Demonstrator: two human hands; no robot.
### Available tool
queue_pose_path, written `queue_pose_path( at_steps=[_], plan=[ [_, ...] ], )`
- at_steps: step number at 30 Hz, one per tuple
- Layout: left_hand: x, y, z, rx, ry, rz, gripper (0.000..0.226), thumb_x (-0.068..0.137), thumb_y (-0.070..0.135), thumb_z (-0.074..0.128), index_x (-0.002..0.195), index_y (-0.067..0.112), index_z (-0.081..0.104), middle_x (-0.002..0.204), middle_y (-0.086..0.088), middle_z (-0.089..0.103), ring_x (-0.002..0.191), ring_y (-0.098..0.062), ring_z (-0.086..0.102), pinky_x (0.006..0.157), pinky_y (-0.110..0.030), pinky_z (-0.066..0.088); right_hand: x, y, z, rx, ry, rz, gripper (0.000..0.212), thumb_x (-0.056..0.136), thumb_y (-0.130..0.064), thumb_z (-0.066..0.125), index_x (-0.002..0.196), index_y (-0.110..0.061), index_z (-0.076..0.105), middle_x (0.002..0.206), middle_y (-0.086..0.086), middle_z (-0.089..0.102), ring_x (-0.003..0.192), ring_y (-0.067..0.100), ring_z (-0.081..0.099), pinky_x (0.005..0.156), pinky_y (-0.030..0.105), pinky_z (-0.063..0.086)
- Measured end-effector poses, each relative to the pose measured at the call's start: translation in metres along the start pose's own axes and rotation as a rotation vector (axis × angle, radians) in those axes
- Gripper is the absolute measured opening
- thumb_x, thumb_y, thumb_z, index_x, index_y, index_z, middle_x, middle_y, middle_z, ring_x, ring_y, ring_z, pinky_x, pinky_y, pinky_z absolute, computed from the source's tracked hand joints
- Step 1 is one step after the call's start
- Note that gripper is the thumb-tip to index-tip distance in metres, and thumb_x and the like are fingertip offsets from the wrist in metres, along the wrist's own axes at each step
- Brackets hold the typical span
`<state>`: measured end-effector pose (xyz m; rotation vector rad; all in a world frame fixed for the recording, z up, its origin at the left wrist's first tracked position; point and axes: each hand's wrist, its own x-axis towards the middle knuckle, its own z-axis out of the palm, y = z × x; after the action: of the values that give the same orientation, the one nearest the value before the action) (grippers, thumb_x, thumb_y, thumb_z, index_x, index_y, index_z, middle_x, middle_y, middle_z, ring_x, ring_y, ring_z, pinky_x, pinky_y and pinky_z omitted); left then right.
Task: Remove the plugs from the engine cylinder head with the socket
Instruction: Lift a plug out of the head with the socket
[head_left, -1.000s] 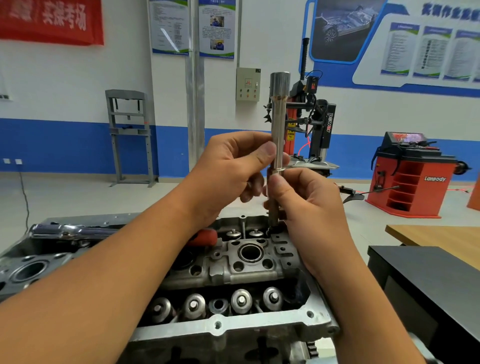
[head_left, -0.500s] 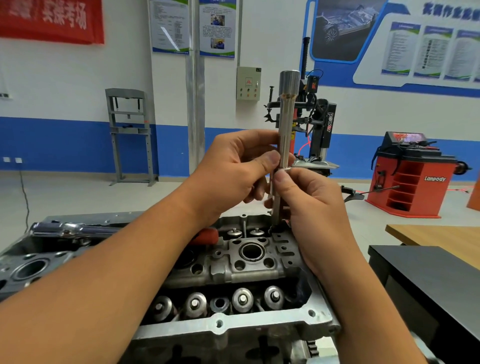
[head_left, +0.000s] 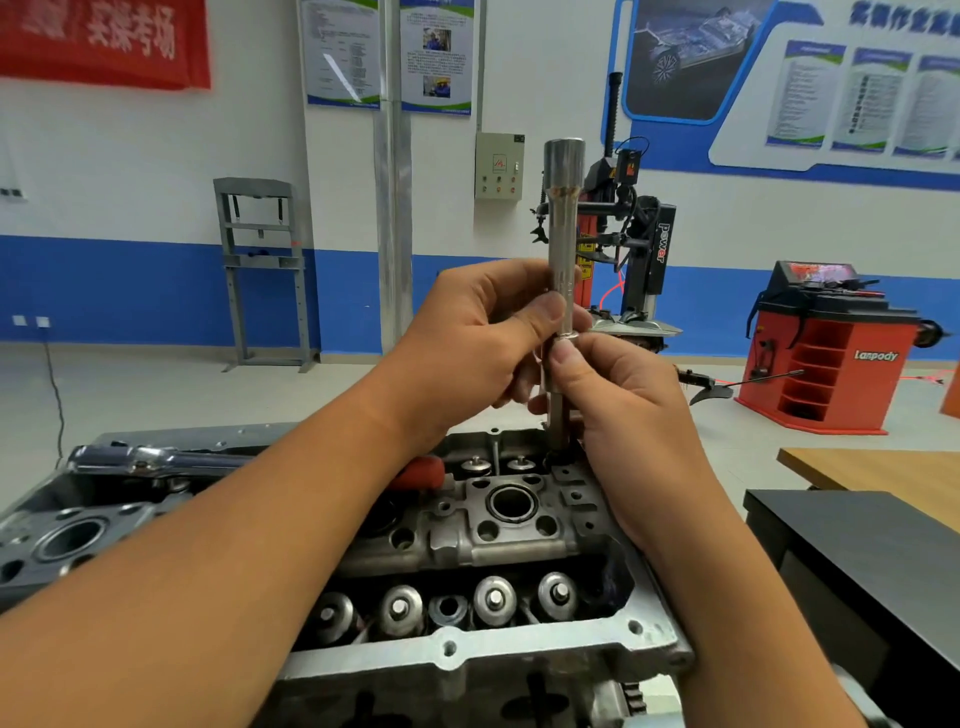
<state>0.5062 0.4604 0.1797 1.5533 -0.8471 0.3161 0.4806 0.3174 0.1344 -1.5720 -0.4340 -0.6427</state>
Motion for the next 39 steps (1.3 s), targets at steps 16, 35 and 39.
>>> queue_pose_path(
  at_steps=[16,35,39],
  plan=[
    [-0.0007,0.0017,-0.0005,-0.023,0.031,0.005,0.017,0.106,0.005,0.055,0.113,0.007,0.071,0.097,-0.010,0.079,0.047,-0.015,0.055,0.042,-0.024,0.040,0.0007,-0.0003,-0.0012,0.052,0.064,0.012,0.020,0.104,-0.026,0.062,0.090,-0.015,0.072,0.084,0.018,0.072,0.076,0.030,0.066,0.064,0.043,0.054],
    [-0.0012,0.0025,0.0048,-0.015,0.098,0.002,0.012,0.094,0.009,0.072,0.106,0.008,0.072,0.089,-0.013,0.078,0.053,-0.008,0.057,0.046,-0.017,0.042,0.0007,0.0016,-0.0055,0.158,0.044,0.021,0.012,0.086,-0.035,0.075,0.085,-0.025,0.081,0.079,0.002,0.077,0.075,0.018,0.071,0.064,0.034,0.055],
    [0.0002,-0.0008,0.0034,0.034,0.175,0.032,0.034,0.072,0.030,0.081,0.095,0.008,0.071,0.083,-0.013,0.074,0.052,-0.003,0.058,0.047,-0.014,0.043,-0.0010,0.0036,-0.0066,0.113,0.107,0.024,0.025,0.079,-0.037,0.088,0.087,-0.018,0.075,0.083,0.007,0.077,0.074,0.023,0.070,0.069,0.050,0.060]
  ],
)
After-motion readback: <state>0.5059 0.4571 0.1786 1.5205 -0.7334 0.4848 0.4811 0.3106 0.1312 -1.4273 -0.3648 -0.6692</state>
